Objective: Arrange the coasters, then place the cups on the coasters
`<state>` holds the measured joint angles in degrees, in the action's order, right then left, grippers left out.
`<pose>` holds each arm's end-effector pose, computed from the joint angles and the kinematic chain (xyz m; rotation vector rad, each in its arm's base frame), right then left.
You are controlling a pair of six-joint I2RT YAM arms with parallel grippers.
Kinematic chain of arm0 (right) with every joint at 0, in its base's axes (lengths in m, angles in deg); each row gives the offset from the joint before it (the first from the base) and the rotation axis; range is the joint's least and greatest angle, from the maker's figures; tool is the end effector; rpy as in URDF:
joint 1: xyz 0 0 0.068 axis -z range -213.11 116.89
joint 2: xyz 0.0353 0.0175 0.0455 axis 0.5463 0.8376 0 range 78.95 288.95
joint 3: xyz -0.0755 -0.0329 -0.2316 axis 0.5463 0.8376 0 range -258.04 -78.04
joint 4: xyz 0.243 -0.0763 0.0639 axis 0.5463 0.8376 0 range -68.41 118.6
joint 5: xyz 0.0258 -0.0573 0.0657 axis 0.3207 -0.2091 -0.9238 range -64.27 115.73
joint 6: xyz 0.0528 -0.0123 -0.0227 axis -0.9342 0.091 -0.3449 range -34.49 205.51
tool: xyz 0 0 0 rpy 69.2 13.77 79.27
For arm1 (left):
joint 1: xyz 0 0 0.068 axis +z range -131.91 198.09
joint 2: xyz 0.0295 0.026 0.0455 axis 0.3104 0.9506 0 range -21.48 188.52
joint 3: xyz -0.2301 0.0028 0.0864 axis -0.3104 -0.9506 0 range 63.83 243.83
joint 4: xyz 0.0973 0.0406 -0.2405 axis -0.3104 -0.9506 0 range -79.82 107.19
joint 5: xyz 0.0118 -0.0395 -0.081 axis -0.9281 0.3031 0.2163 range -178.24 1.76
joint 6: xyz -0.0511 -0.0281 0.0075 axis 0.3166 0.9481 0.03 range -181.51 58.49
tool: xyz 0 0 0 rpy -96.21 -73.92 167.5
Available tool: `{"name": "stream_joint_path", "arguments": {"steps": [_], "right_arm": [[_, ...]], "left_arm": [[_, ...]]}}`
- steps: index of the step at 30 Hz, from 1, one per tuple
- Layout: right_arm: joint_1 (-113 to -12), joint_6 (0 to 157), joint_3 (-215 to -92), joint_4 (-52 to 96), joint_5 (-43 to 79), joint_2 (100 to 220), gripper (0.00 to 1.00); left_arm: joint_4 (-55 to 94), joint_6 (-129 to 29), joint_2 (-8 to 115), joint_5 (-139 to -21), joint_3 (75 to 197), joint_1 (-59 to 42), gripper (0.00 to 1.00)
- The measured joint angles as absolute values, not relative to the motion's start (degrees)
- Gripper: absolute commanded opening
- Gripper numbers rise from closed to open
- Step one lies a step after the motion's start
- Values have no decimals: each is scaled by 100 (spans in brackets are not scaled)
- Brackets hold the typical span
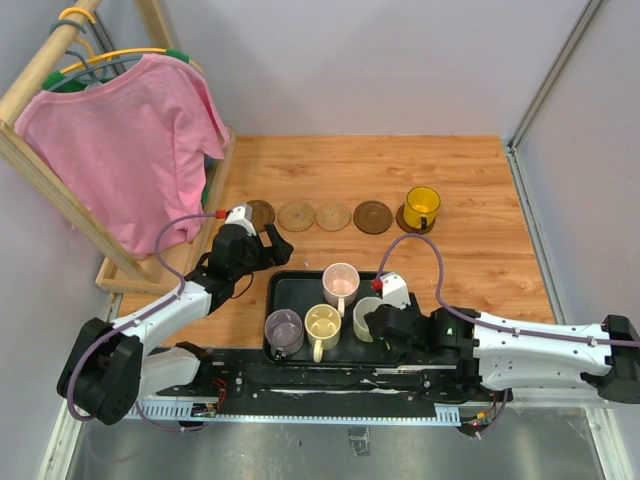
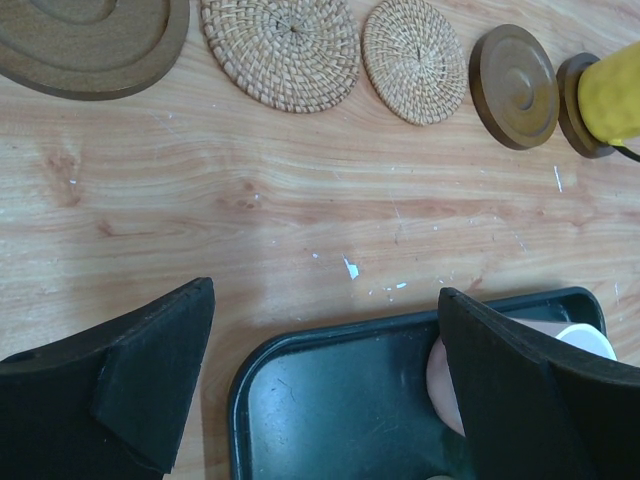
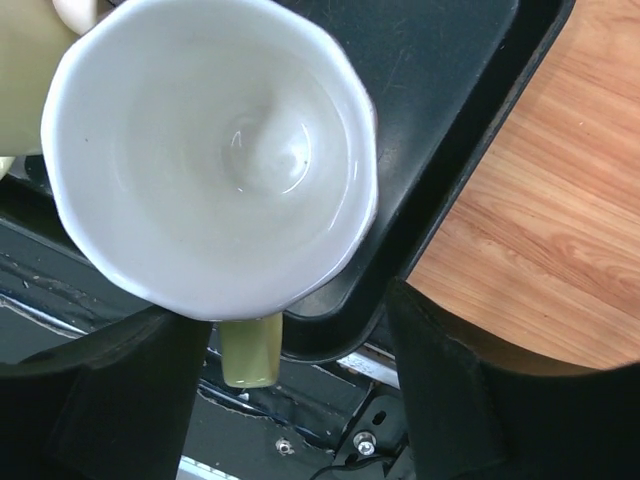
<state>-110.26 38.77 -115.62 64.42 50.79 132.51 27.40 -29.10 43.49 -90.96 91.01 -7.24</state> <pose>0.0601 0.1826 0.1969 -0.5031 2.4395 0.3526 0.2311 -0.1071 0.1698 -0.1600 2.0954 -0.5710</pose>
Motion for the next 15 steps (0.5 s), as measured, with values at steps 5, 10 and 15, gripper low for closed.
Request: {"name": "stream_joint_path", "arguments": {"steps": [5, 10, 15], "right_arm": [[-11026, 3927, -11359, 6136, 5055, 13284, 64], [-11026, 3940, -11245, 5990, 4952, 13467, 62], [-11026, 3951, -11234, 5894, 4933, 13555, 60]], "left_arm": [[2740, -2906, 4352, -9096, 9088, -724, 97], [2740, -2908, 4352, -9103, 9088, -724, 97], [2740, -2906, 4373, -9105, 9088, -724, 97]]}}
